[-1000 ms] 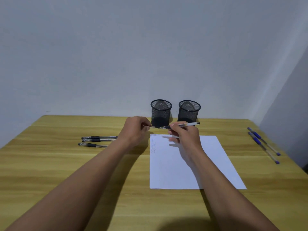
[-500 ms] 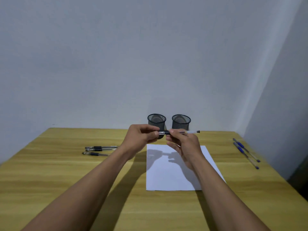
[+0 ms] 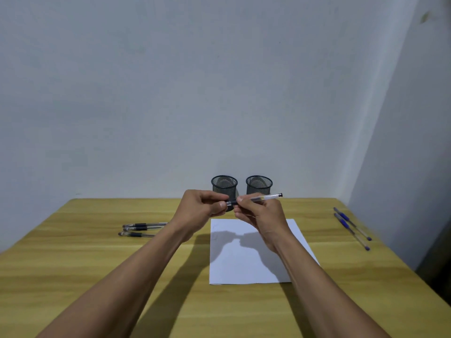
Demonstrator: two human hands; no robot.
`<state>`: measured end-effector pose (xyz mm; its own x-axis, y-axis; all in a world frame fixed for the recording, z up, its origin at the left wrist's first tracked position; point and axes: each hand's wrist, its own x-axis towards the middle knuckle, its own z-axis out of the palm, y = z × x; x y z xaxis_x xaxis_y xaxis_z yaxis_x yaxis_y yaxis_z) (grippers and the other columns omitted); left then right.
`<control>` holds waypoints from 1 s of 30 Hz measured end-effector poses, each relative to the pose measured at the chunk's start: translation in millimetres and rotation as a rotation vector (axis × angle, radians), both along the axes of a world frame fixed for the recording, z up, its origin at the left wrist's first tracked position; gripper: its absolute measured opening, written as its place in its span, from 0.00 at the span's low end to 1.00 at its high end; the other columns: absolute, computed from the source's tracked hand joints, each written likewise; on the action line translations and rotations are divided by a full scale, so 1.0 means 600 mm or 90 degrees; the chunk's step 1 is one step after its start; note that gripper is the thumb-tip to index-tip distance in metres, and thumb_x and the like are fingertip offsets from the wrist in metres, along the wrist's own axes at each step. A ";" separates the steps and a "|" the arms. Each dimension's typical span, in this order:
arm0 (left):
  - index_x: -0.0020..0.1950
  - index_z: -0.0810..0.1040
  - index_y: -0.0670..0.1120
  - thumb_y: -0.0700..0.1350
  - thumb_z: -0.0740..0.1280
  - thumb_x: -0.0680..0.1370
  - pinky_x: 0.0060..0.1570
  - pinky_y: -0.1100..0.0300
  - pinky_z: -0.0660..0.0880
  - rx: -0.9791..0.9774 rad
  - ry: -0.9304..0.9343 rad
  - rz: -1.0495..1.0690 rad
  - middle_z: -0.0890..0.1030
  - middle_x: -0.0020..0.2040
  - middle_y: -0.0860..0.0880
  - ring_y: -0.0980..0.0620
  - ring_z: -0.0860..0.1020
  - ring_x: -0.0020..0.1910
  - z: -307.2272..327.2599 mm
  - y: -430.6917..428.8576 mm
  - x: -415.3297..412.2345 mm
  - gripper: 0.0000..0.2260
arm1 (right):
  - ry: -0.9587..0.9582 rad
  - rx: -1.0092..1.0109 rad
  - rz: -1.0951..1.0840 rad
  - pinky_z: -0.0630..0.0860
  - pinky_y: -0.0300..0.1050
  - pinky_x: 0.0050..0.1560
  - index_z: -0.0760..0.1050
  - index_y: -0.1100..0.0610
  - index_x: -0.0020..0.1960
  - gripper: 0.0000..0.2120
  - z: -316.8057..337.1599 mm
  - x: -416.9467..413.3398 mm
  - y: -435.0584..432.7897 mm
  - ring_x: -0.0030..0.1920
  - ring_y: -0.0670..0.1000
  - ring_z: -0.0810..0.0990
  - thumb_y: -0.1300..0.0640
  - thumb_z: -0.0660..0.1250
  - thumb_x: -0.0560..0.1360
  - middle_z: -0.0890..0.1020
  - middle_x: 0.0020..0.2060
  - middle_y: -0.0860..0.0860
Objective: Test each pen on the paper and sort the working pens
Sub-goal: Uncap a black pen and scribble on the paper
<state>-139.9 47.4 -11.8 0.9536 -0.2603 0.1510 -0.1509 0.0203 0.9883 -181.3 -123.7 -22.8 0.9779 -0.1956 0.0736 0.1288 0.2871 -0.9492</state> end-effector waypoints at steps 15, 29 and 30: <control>0.47 0.83 0.41 0.30 0.67 0.77 0.46 0.63 0.81 0.010 -0.011 -0.054 0.83 0.41 0.42 0.49 0.82 0.41 -0.020 -0.107 0.025 0.08 | 0.022 -0.502 -0.113 0.80 0.49 0.41 0.85 0.51 0.40 0.06 0.007 -0.052 -0.170 0.37 0.48 0.81 0.61 0.76 0.72 0.86 0.38 0.53; 0.65 0.80 0.44 0.49 0.74 0.75 0.57 0.60 0.74 0.452 -0.239 -0.175 0.82 0.61 0.48 0.51 0.80 0.57 -0.077 -0.378 0.045 0.21 | 0.215 -0.702 -0.432 0.73 0.42 0.43 0.86 0.53 0.49 0.08 -0.092 -0.127 -0.357 0.46 0.49 0.81 0.57 0.67 0.77 0.86 0.43 0.48; 0.66 0.79 0.45 0.51 0.74 0.74 0.59 0.59 0.74 0.495 -0.246 -0.189 0.81 0.63 0.47 0.50 0.80 0.60 -0.086 -0.392 0.047 0.22 | 0.237 -0.706 -0.443 0.75 0.43 0.43 0.86 0.53 0.49 0.08 -0.104 -0.128 -0.365 0.46 0.49 0.81 0.57 0.67 0.77 0.86 0.45 0.49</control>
<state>-111.9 -187.8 -63.5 0.7508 -0.6486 0.1253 -0.5692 -0.5389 0.6209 -257.9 -342.9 -85.0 0.6982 -0.6635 0.2688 -0.3799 -0.6617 -0.6465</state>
